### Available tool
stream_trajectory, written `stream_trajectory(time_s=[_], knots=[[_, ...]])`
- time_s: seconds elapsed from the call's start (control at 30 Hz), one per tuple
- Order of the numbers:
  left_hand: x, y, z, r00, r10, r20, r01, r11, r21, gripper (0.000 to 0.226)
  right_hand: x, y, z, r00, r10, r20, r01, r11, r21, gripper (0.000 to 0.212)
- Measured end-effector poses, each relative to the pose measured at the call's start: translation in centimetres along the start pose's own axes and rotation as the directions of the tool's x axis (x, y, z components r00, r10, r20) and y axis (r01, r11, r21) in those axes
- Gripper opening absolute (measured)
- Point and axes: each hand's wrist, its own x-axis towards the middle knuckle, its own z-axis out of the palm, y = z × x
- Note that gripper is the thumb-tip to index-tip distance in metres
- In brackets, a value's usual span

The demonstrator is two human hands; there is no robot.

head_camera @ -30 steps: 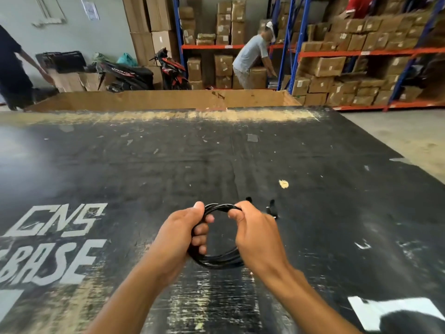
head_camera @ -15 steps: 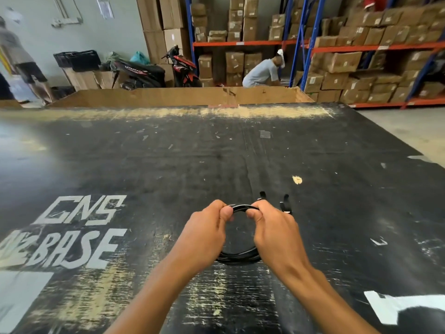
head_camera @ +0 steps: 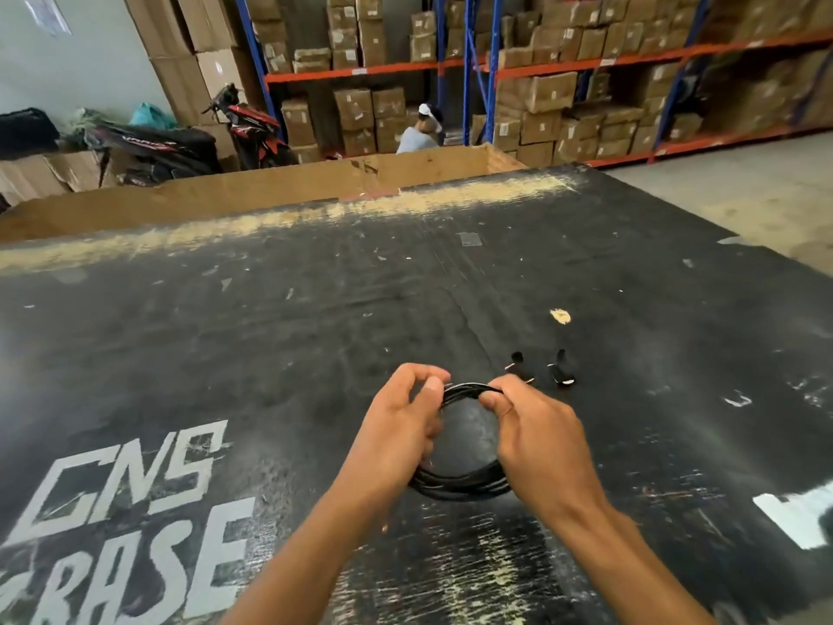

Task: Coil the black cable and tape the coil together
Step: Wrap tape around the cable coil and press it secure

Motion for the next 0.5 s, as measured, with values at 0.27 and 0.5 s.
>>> stream_trajectory(time_s=[0.27,0.5], knots=[[2.5,-2.0,1.2,0.929,0.35,-0.121,-0.297,0.899,0.322,0.02,0.7,2.2,0.7,0.998,0.063,0.019,-0.063,0.998,0.018,0.018],[3.8,-2.7,3.8,0.976,0.167,-0.136,-0.166,0.986,0.019,0.028,3.2,5.6,-0.5,0.989,0.062,0.133,-0.072,0.995,0.07,0.019]])
